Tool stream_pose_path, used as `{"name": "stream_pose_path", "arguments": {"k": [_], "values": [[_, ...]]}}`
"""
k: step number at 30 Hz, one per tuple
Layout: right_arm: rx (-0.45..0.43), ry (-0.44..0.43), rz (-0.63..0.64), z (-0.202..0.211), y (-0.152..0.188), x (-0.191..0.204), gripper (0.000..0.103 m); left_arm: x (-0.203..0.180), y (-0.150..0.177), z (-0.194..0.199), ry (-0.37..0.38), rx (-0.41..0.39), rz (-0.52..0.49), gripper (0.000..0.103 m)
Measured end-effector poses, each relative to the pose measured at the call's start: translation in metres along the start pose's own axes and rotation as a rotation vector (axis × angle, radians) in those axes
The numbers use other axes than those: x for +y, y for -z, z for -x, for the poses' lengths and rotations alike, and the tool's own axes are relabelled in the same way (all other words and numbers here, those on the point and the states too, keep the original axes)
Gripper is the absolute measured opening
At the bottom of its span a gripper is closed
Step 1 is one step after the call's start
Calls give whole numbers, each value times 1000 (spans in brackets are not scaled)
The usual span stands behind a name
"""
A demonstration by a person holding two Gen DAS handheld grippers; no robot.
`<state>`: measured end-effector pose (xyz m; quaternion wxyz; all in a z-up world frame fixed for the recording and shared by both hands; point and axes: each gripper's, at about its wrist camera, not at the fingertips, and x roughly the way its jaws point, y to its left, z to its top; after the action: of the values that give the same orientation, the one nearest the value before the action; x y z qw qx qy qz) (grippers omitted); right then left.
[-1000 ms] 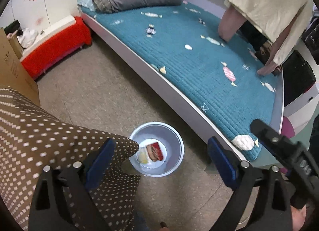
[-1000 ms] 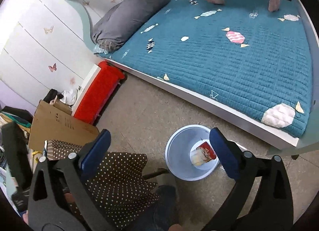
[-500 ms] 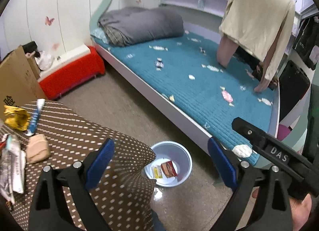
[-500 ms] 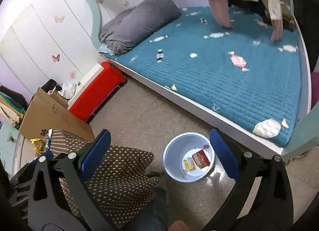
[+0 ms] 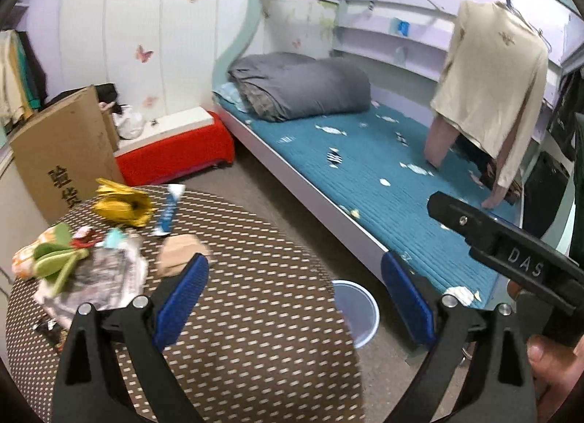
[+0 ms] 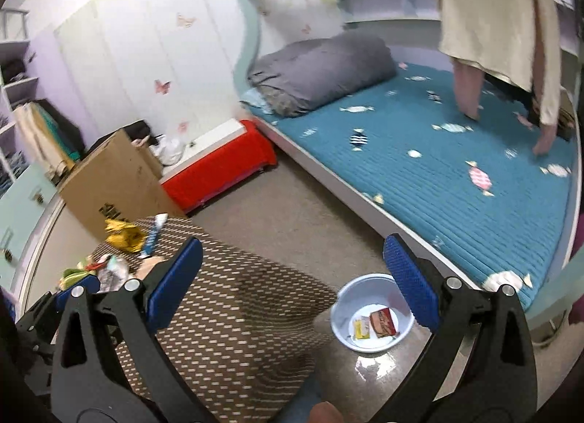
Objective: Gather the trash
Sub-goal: 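Return both tools to the table above the remaining trash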
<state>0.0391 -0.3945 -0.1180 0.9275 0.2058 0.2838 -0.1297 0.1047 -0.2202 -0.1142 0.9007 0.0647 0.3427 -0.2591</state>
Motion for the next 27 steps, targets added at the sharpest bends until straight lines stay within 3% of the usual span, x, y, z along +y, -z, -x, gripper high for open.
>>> {"name": "stream_pose_path", "arguments": {"k": [13,21,27], "values": [[68,-145,161,-13,16,96,97,105,33,58,-160,-64,173,93],[133,-199,228,-33,34,138,97,169,63,75,-280,-42,273,93],[191,-189,262,-61,47,152,97,214,86,76,-357,-6,347,93]]}}
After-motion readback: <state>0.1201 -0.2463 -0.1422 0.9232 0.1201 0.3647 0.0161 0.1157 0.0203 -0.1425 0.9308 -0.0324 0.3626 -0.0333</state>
